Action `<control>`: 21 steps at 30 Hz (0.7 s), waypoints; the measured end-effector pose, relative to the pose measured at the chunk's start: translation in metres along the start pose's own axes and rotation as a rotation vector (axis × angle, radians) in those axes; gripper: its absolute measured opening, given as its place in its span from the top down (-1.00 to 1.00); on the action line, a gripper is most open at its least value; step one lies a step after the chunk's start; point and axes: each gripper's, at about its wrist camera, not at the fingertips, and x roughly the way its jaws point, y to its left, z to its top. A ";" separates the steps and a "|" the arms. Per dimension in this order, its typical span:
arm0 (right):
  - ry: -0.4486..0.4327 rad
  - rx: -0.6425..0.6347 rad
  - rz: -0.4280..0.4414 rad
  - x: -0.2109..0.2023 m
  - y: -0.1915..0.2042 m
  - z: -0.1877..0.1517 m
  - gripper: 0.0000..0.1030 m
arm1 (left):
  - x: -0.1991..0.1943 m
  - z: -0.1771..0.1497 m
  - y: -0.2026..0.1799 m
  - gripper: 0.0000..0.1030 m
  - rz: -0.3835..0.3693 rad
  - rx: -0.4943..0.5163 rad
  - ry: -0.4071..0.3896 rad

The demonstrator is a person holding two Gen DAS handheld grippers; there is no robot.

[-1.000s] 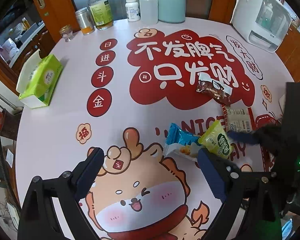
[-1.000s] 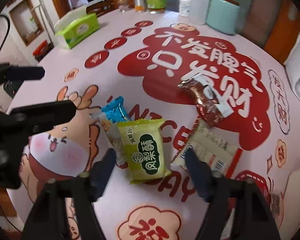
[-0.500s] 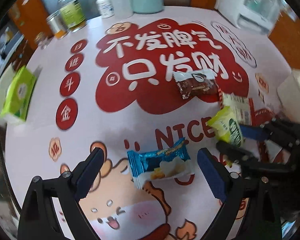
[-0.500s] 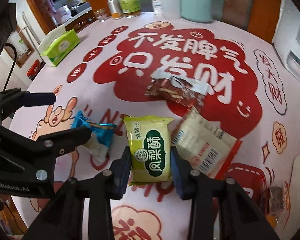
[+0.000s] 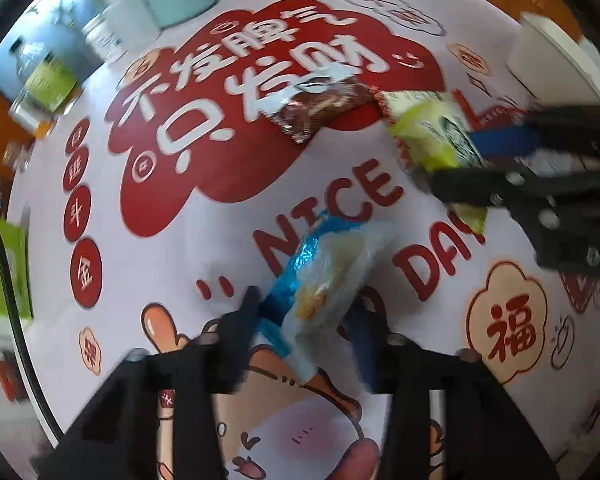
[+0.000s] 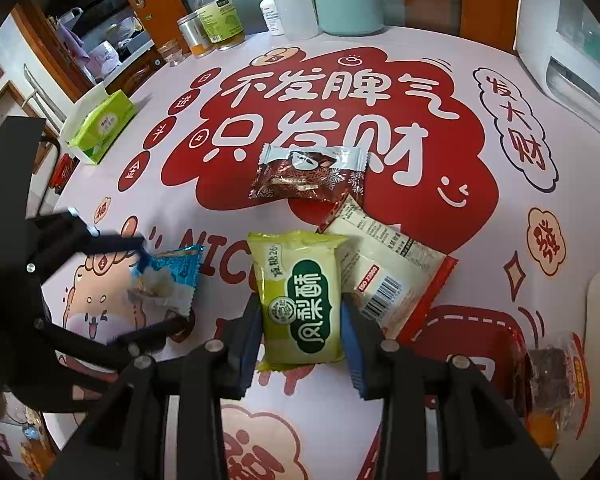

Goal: Organize snacks
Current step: 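Grasp the green biscuit pack with the right tool while the left tool grasps a blue wrapped snack, then lower both held snacks into the white bin and open both tools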

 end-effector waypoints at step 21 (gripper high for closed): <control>-0.093 0.047 0.044 -0.083 0.002 -0.043 0.27 | -0.089 -0.041 -0.056 0.51 -0.077 -0.214 -0.087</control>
